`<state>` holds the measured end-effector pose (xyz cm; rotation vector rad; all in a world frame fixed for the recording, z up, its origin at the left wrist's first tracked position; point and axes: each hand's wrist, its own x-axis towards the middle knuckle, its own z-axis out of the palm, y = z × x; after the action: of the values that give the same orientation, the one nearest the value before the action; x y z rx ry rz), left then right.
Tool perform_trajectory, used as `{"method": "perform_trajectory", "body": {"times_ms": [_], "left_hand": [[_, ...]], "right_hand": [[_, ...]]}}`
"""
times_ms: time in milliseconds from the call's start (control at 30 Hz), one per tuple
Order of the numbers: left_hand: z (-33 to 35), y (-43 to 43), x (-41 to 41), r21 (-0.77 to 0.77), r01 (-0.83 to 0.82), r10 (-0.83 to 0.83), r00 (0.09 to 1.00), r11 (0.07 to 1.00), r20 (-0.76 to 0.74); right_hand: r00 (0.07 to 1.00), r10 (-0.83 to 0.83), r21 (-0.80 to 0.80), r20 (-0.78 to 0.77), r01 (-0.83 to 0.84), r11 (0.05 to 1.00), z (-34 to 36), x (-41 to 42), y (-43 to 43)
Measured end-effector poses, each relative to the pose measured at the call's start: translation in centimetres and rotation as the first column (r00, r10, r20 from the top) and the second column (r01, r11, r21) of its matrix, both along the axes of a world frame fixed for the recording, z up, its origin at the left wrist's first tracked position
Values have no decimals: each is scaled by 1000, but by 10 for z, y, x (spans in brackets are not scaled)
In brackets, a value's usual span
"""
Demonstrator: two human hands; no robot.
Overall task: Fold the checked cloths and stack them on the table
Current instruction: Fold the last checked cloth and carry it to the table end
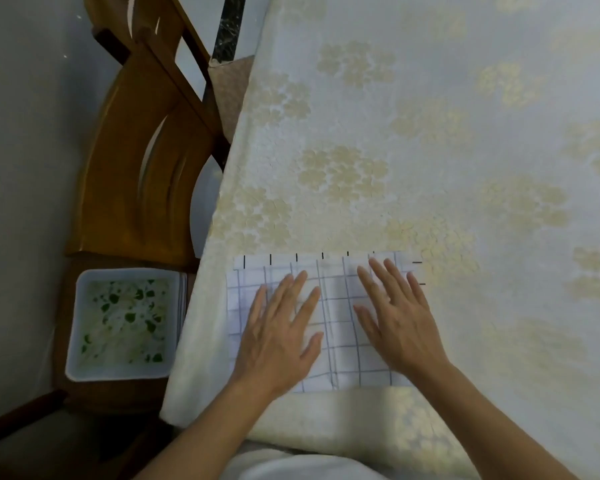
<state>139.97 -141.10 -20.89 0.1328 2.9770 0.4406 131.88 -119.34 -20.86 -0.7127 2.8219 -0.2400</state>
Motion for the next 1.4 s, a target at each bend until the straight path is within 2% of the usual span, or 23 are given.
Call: {"method": "perform_trajectory", "body": {"times_ms": [200, 500, 700, 767, 867, 1000, 1267, 1400], "left_hand": [[-25, 23, 35, -125, -27, 35, 997, 992, 65], [-53, 18, 25, -122, 18, -11, 999, 992, 51], [-58, 19, 23, -127, 31, -27, 999, 991, 32], [-52, 22, 24, -124, 5, -3, 1000, 992, 15], [-45, 25, 41, -125, -70, 66, 997, 990, -35], [-52, 29, 72, -157, -96, 97, 995, 983, 0], [-59, 8, 91, -187, -234, 246, 968, 954, 43], [-49, 12, 78, -167, -246, 255, 967, 955, 31]], "right_hand": [[1000, 4, 33, 12, -4, 999, -31, 54, 11], [986, -165, 105, -6, 165, 981, -52, 61, 33], [975, -221, 110, -26, 222, 969, -55, 69, 36], [977, -202, 84, -69, 207, 975, -49, 72, 31], [992, -54, 39, -116, 59, 997, -44, 81, 9], [996, 54, 29, -75, -52, 998, -55, 88, -13], [999, -15, 127, -33, 19, 992, -58, 64, 34], [999, -41, 99, -9, 42, 994, -56, 61, 30]]}}
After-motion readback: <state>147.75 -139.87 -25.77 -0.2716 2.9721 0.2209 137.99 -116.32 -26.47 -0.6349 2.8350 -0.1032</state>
